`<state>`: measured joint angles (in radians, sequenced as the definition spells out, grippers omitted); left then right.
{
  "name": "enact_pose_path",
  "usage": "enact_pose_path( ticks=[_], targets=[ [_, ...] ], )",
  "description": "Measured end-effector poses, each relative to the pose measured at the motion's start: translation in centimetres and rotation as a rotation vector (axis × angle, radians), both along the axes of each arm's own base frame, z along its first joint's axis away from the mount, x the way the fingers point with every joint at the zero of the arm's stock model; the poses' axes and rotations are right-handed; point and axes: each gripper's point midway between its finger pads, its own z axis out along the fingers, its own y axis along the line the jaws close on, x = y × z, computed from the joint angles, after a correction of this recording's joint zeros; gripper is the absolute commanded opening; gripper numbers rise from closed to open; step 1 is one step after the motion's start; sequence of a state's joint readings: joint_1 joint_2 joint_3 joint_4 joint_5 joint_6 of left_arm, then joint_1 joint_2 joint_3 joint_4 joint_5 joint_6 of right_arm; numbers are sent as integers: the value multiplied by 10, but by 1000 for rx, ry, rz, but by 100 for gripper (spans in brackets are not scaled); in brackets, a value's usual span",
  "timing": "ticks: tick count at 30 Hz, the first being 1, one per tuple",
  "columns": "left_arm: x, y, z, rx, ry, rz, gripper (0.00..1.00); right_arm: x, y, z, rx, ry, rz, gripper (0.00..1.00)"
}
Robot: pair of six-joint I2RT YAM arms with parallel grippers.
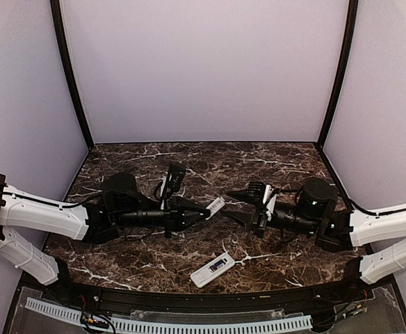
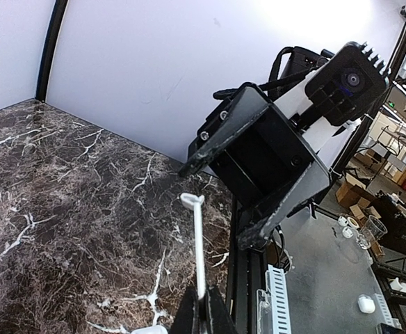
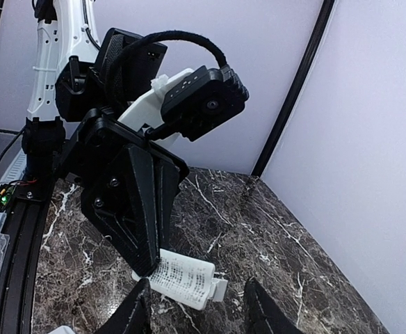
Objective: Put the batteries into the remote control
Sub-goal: Pass from the left arm to the right
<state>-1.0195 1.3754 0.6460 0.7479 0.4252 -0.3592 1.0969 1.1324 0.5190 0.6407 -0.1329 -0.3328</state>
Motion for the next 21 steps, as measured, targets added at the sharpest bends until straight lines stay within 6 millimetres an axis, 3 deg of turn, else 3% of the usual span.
enact_pose_path(
  ticks=[21],
  targets=[
    [-5, -3, -4, 7, -3, -26, 0, 4, 9, -2, -21, 0, 5, 12]
  ],
)
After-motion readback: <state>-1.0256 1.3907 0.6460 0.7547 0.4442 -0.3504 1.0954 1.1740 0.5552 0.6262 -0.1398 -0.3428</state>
